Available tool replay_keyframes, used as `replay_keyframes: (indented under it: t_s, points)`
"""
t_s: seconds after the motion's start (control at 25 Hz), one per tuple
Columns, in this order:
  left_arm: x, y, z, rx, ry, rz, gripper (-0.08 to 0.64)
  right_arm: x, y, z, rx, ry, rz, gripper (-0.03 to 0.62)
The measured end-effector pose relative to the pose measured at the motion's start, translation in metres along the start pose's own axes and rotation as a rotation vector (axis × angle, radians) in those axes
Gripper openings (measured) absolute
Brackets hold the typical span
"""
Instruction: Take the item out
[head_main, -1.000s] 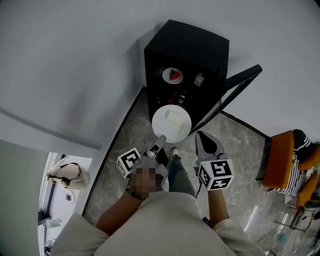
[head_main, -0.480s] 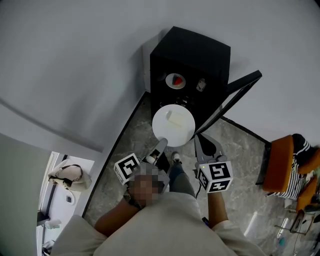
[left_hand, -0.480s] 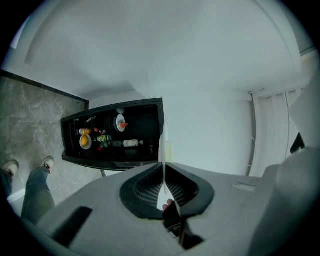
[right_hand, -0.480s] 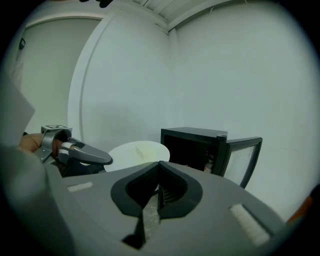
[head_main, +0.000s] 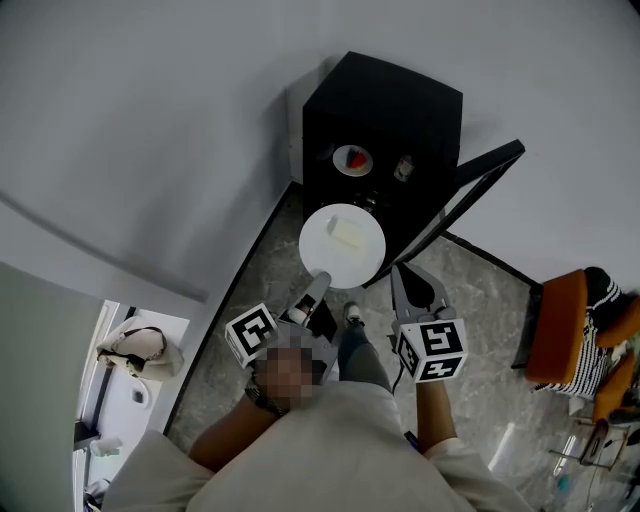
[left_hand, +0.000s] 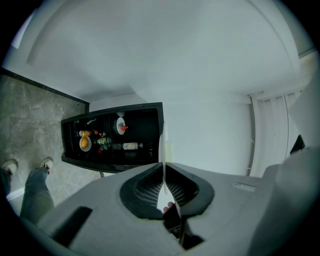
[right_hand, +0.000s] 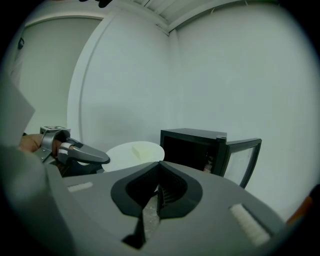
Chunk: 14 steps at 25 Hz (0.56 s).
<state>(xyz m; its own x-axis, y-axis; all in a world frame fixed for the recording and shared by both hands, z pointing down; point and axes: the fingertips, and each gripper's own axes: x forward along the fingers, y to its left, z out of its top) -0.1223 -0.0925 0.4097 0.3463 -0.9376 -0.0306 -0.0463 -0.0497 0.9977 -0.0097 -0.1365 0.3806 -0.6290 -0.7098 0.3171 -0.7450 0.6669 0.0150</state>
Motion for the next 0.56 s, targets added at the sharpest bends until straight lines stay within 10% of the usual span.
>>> replay_keyframes:
  t_s: [0.56]
  points:
    - [0.008, 0.003, -0.007, -0.004, 0.005, -0.006, 0.012, 0.002, -0.004, -0.003, -0.001, -0.010, 0.016, 0.006]
